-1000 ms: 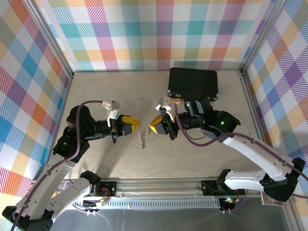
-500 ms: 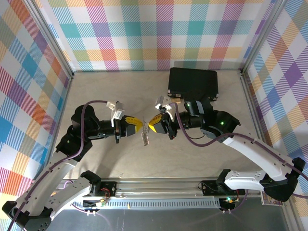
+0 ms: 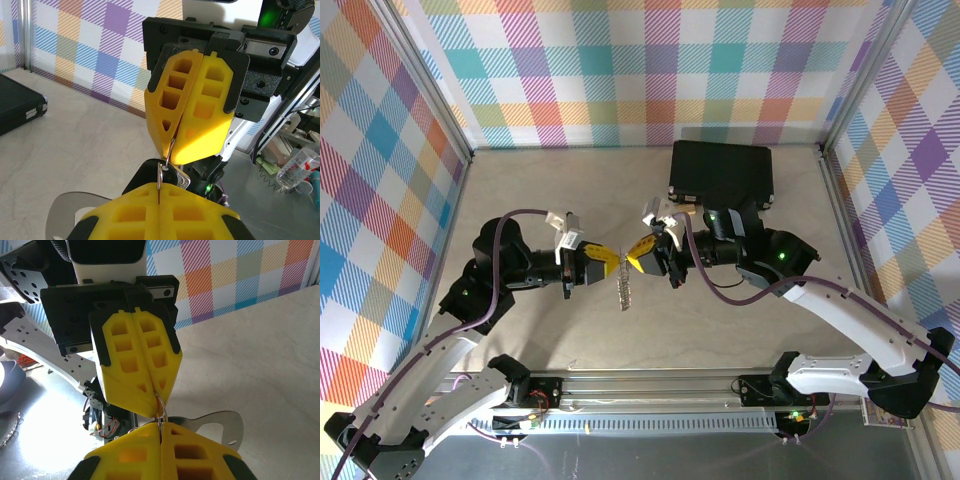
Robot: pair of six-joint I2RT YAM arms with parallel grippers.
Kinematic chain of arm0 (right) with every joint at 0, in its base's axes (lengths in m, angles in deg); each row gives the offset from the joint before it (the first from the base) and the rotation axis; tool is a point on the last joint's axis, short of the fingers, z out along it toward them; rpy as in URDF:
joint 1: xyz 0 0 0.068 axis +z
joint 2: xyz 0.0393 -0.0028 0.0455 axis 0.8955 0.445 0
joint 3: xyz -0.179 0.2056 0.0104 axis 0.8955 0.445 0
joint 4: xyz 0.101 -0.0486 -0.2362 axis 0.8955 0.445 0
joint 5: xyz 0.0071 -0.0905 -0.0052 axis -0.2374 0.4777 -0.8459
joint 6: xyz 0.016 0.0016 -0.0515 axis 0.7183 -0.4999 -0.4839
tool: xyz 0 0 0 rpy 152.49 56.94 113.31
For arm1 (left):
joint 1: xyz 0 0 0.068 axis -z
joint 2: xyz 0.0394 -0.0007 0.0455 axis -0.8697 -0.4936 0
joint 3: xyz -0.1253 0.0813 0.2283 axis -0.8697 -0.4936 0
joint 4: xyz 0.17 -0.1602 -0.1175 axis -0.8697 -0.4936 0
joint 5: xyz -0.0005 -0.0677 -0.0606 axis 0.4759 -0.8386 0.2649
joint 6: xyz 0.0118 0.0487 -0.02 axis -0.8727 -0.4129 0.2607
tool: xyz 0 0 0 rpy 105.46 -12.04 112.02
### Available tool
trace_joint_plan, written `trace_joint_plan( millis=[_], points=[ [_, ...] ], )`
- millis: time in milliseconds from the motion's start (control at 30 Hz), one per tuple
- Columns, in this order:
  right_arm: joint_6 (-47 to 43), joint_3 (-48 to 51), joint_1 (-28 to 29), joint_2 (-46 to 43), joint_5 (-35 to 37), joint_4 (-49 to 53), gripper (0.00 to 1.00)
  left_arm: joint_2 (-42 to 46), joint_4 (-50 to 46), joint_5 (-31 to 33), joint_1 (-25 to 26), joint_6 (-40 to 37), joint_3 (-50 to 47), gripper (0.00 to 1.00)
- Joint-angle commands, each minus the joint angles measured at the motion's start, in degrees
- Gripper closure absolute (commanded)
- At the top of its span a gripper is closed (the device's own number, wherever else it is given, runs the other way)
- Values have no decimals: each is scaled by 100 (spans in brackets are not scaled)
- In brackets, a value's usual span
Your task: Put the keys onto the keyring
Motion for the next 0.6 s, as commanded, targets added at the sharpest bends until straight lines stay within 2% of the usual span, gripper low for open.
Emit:
trace_joint_plan(
  millis=[0, 567],
  points=[
    [31, 9, 27, -32, -34, -177, 100, 47, 297, 0, 42, -108, -9, 100],
    [-17, 111, 29, -128, 153, -55, 100, 67, 327, 41, 53, -76, -26, 100]
  ],
)
